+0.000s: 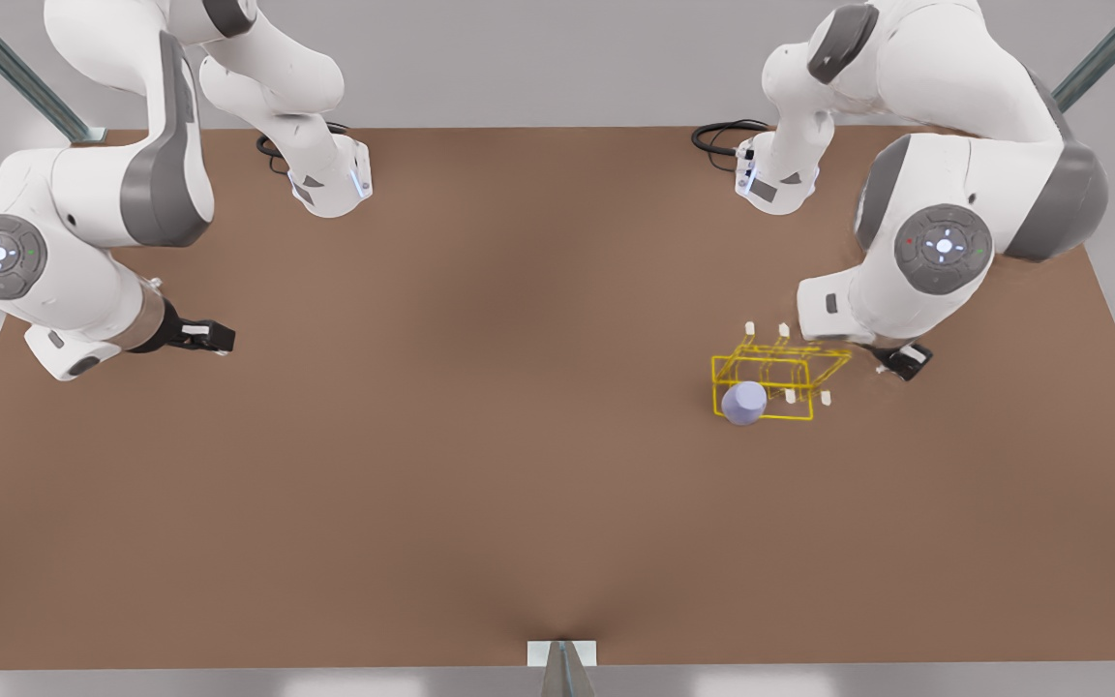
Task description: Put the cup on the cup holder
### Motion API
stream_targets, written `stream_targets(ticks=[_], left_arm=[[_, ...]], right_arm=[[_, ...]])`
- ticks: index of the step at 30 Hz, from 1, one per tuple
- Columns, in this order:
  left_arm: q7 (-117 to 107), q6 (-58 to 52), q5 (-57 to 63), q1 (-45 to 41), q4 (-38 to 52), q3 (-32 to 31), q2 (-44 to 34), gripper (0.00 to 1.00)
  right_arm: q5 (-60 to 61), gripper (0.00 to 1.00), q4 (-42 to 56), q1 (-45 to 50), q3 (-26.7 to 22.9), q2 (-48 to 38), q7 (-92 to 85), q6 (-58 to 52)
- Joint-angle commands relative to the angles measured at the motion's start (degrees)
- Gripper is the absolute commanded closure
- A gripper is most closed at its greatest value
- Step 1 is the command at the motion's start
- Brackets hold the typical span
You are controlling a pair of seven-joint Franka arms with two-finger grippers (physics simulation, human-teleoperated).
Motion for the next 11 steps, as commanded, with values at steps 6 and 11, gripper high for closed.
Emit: stream_targets(ticks=[6, 11], left_arm=[[-32.7, 11.4, -9.0, 1.2, -19.5, 1.4, -14.5, 0.00], [-32.8, 11.1, -9.3, 1.0, -19.4, 2.8, -14.8, 0.00]], right_arm=[[0.9, 0.00, -0.1, 0.3, 0.0, 0.0, 0.2, 0.2], [0.9, 0.00, -0.1, 0.3, 0.1, 0.0, 0.3, 0.4]])
